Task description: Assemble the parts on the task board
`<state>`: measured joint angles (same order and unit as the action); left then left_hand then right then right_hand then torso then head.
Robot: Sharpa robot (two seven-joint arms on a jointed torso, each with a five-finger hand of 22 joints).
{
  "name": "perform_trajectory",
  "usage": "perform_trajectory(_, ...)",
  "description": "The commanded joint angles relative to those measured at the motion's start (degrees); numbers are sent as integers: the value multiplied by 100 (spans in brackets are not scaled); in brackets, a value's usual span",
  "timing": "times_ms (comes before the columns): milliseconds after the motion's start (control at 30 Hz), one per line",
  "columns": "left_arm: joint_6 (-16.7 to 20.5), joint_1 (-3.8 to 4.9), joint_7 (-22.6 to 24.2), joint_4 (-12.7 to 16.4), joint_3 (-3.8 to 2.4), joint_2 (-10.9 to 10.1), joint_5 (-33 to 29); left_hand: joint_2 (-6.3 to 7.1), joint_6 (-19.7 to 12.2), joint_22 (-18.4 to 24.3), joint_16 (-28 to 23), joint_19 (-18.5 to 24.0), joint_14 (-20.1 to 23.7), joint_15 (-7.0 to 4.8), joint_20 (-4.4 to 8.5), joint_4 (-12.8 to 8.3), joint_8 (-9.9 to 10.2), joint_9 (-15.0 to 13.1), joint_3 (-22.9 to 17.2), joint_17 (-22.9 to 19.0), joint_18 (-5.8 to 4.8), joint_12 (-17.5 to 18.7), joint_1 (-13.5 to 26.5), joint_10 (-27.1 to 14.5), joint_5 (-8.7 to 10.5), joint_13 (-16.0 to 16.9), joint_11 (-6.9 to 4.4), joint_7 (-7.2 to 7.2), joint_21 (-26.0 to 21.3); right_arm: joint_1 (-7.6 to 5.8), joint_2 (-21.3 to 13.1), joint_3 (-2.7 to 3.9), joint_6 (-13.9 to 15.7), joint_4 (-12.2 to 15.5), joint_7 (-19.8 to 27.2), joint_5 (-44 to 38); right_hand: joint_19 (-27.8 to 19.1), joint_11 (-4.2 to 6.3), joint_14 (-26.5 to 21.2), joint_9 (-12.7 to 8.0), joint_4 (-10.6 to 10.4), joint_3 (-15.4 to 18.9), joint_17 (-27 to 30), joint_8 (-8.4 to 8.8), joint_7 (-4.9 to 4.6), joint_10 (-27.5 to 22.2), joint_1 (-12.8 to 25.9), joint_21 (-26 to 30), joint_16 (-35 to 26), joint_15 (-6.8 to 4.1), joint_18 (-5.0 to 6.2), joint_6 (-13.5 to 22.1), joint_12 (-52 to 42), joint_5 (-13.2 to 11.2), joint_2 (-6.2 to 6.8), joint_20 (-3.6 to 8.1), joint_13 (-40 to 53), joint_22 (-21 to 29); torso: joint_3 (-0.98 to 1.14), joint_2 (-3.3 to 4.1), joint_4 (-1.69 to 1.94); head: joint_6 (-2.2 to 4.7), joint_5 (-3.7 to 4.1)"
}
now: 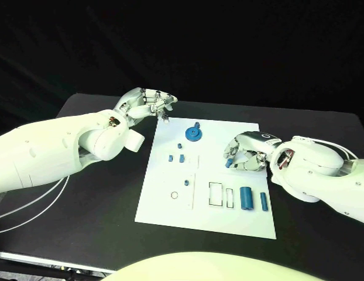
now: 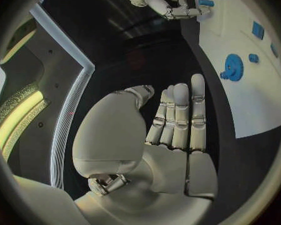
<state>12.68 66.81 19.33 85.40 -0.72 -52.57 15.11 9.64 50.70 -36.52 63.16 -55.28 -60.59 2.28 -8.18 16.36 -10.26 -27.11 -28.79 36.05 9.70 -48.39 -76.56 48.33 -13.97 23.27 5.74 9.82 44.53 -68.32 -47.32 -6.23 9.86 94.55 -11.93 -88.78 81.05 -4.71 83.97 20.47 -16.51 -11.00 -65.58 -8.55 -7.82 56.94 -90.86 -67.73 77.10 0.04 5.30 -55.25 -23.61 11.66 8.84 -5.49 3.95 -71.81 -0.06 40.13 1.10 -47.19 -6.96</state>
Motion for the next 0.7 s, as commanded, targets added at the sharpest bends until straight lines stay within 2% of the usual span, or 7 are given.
perform_trajectory(33, -63, 2, 7, 3, -3, 3, -19, 10, -33, 9, -35, -44, 44, -2, 11, 5, 16, 1, 38, 5, 82, -35, 35, -48, -12, -7, 13, 3, -39, 12, 11, -3, -1, -12, 18, -37, 94, 70, 155, -2, 1, -312, -69, -43, 14, 348, -34, -164, 59, -71, -76, -111, 83, 18, 35, 36, -15, -149, 0, -4, -6, -17, -23)
perform_trajectory(167, -54, 2, -3, 3, -3, 2, -15, 9, -33, 9, -35, -44, 44, -2, 11, 6, 16, 1, 39, 5, 82, -34, 36, -48, -12, -7, 13, 3, -39, 29, 18, -7, -18, -17, -4, -82, 151, 122, 170, 17, 24, -621, -109, -100, 47, 647, -21, -307, 94, -114, -104, -256, 149, 11, 113, 68, 8, -282, 2, -3, -10, -18, -25)
perform_trajectory(367, -58, 3, -6, 3, -3, 4, -14, 9, -33, 9, -35, -44, 44, -2, 11, 6, 16, 1, 39, 5, 82, -34, 36, -48, -12, -7, 13, 3, -39, 52, 33, -10, 48, -3, 7, -113, 175, 187, 178, 70, 74, -961, -129, -207, 97, 926, 5, -376, 117, -166, -118, -468, 222, 5, 137, 116, 44, -359, 10, -3, -9, -26, -24)
perform_trajectory(700, -73, 3, -7, -2, -3, 5, -15, 9, -33, 9, -35, -44, 44, -2, 11, 6, 16, 1, 39, 5, 82, -34, 36, -48, -12, -7, 13, 3, -39, 81, 55, -11, 234, 17, -22, -119, 188, 203, 181, 115, 81, -1173, -134, -277, 117, 1025, 144, -412, 128, -180, -127, -561, 317, -3, 172, 134, 69, -406, 5, -5, -8, -22, -8)
